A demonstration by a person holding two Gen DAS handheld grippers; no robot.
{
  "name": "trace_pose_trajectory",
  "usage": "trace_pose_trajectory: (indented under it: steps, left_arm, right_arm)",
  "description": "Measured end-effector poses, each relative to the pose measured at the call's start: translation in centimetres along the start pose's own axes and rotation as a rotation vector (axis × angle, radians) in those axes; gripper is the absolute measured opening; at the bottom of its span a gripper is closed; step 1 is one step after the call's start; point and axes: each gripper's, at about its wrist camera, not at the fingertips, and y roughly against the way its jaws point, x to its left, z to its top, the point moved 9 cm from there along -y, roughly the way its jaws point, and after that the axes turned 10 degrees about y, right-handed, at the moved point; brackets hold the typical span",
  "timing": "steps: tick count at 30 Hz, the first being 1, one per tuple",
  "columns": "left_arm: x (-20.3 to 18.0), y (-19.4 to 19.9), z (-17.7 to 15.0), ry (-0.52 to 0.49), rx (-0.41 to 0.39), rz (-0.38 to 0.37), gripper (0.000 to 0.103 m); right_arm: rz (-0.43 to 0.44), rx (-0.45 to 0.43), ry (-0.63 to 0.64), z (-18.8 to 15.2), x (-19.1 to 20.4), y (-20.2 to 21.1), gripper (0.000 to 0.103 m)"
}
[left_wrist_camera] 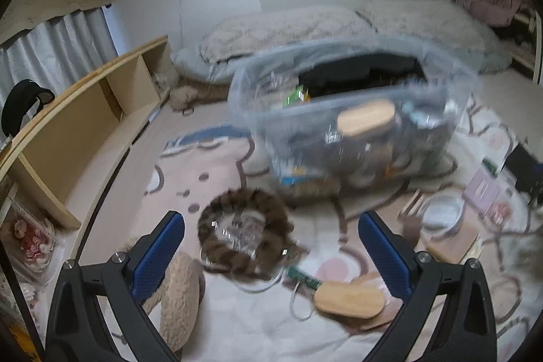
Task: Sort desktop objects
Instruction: 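Move the right tool toward the pink bag of charms on the bedspread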
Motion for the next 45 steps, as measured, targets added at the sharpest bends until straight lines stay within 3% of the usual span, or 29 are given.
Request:
trace_pose_trajectory:
  steps: [9,17,23,31,35,42,45]
  left_arm:
    - [1.4,-2.9,-4.8,-0.065,0.124,0.015,0.103]
    - [1.4,-4.4,-9.3,-0.097,0.242,-0.039,0.103]
    - [-0.2,-5.6,-12.8,-0.229,0.306,-0.051,0.103]
    - [-1.3,-7.8,-16.5,-0.251,0.429,-0.097,0.103]
    - [-1.4,-8.2,-17.0,-0.239,0.415,-0.125,0.103]
    - [-0.6,-9.0,-17.8,-0.119,0.475,-0.182,0.103]
    - [-0.7,-8.9,-17.8,-0.118,0.456,-0.184,0.103]
  right_arm:
    - [-0.096,0.107,0.007,-1.9,-1.6,-3.4,0.103]
    - [-0.125,0.145,0.007,-2.3,-1.7,-5.0,0.103]
    - [-0.179,0.180,0.044,-2.6,-1.2,-6.0,0.103]
    - [-0.168,0.204,-0.003,-3.1,-1.4,-6.6,0.103]
    - [-0.116,0.233,-0.105,-3.9,-2.1,-6.7,0.103]
    - [-0.219,0.193,0.167,-3.6,-0.8,-5.9,0.103]
    - [-0.269,0.191,0.197,-3.8,-0.8,-5.4,0.103]
